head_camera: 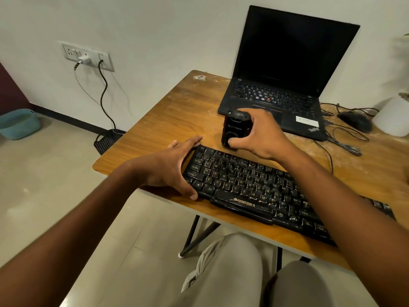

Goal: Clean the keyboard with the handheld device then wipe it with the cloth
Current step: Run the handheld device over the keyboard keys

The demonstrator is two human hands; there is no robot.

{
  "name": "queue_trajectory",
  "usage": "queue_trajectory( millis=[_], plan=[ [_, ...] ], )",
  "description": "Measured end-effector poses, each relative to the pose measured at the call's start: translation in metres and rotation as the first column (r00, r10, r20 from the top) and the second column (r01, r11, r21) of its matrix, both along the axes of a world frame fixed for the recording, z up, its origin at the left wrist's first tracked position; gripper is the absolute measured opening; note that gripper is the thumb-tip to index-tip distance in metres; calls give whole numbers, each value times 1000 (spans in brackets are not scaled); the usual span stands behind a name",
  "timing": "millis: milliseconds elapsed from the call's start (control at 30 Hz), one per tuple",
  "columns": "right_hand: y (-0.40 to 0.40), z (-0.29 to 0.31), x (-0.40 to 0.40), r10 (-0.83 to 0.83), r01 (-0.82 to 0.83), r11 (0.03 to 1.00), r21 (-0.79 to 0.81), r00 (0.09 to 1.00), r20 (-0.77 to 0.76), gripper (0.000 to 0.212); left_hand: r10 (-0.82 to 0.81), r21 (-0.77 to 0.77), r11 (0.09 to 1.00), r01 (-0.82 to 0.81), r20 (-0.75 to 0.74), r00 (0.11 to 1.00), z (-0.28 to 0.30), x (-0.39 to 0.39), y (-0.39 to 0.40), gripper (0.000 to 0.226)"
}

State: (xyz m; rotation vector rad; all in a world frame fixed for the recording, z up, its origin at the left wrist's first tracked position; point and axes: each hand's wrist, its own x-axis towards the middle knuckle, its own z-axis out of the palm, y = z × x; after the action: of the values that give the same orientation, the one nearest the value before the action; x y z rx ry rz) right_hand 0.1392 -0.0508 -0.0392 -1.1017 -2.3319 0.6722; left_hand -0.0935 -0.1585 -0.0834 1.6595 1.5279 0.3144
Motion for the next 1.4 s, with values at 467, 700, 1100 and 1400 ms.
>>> queue_trajectory(
  millis=[467,700,1100,1400],
  plan=[
    [-4,-2,-1,-2,-3,998,-62,997,-81,39,-9,3,1000,9,7,1000,-2,-2,1,150],
    [-6,-8,2,-5,3,1000,24,998,66,41,-14,17,1000,14,-33,999,0,-1,1,151],
    [-31,-7,-51,58,-67,994,-81,993,-102,33,-19,31,999,17,53,998,-8,-4,4,141],
    [-22,17,-13,110,-90,992,-89,962,250,41,-14,18,1000,14,-25,1000,-4,-4,3,157]
  ],
)
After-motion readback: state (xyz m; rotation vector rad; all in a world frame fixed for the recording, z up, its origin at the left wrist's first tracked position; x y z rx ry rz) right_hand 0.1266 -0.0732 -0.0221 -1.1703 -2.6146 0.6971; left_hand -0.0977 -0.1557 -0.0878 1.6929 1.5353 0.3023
